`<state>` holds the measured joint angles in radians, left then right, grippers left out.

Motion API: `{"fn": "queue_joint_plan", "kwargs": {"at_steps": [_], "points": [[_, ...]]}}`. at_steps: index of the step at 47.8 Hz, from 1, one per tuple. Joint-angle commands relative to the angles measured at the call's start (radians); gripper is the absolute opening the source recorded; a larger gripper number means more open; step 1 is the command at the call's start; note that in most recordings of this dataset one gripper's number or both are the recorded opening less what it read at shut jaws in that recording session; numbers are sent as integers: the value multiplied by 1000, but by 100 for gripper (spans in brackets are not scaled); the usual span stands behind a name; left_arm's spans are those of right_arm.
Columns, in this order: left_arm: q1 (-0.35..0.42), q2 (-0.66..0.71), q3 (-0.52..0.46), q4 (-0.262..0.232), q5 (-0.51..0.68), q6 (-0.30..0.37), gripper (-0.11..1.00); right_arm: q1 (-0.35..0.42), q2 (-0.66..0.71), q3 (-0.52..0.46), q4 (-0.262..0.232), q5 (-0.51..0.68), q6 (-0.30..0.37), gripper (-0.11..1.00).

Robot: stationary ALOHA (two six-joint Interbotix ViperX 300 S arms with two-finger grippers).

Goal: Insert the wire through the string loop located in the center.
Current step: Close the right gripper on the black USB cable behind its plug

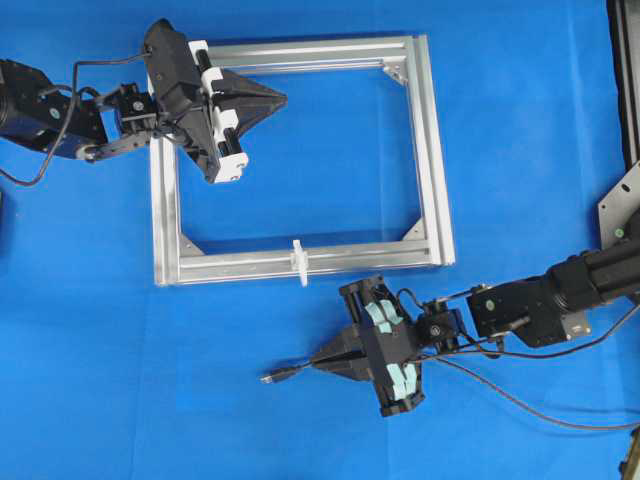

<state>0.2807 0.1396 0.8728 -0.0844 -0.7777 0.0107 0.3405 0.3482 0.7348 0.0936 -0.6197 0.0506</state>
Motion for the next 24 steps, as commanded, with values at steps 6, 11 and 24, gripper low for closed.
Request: {"fn": "queue_joint_plan", "kwargs": {"at_steps": [6, 11, 24], "points": [[3, -32, -6, 3, -5, 0, 0, 3, -83, -8, 2, 44, 6, -2], [5, -32, -6, 3, -5, 0, 0, 3, -135, -12, 2, 103, 3, -2], [5, -32, -9, 3, -5, 0, 0, 3, -264, -17, -6, 218, -3, -2]]}}
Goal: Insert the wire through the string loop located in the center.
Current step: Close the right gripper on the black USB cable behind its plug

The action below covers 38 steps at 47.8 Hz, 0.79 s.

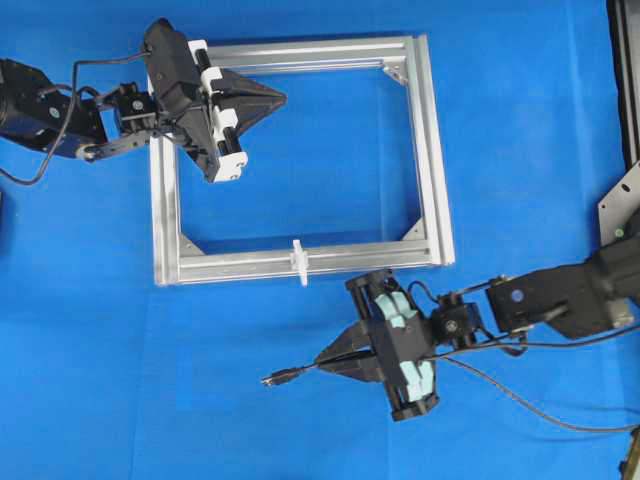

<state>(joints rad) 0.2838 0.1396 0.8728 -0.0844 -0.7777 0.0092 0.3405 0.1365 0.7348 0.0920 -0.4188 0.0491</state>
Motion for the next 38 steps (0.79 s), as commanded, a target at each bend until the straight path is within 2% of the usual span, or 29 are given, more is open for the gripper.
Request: {"fn": "queue_joint_plan", "kwargs": {"at_steps": [1, 38], "points": [[2, -32, -8, 3, -5, 2, 0, 3, -57, -17, -5, 21, -3, -2], [2, -32, -5, 3, -5, 2, 0, 3, -80, -17, -6, 43, -5, -2]]}}
